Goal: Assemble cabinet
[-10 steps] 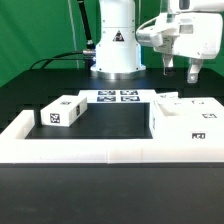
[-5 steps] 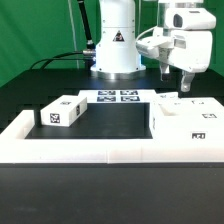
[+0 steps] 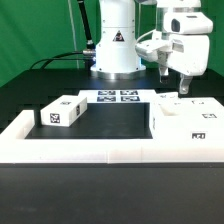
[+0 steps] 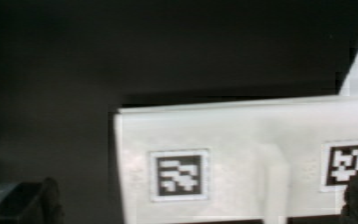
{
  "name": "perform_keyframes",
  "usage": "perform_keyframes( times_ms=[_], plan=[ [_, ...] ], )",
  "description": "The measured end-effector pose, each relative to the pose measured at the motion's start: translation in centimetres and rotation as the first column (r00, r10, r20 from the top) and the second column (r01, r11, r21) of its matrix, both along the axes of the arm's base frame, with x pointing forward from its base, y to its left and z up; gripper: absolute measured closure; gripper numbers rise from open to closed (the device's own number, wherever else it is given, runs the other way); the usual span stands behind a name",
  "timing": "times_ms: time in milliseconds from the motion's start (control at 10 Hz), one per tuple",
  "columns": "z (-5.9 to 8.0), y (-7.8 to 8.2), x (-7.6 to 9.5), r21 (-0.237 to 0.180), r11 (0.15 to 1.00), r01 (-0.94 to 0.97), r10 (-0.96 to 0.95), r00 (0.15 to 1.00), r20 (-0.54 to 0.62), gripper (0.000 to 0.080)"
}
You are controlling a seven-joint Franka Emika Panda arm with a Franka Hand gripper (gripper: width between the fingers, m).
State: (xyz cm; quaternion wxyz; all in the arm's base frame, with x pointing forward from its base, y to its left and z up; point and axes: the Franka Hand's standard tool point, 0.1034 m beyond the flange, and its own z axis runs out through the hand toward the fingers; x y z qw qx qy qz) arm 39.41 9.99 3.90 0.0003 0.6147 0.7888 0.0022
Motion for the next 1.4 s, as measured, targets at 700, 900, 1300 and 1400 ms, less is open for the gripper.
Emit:
perform_keyframes(
  times_ms=[700,900,1300,1400],
  plan=[
    [-2.5,0.2,-2.2,0.009,1.000,0.012,-0.011,0.998,-0.056,0.0002],
    [-2.5,0.3,-2.2,0.009,1.000,0.014,-0.013,0.998,-0.056,0.0272],
    [-2.6,0.2,-2.2,0.009,1.000,0.018,-0.017,0.998,-0.058,0.0548],
    [-2.6,0.2,-2.2,0.009,1.000,0.018,-0.018,0.998,-0.057,0.0722]
  ],
)
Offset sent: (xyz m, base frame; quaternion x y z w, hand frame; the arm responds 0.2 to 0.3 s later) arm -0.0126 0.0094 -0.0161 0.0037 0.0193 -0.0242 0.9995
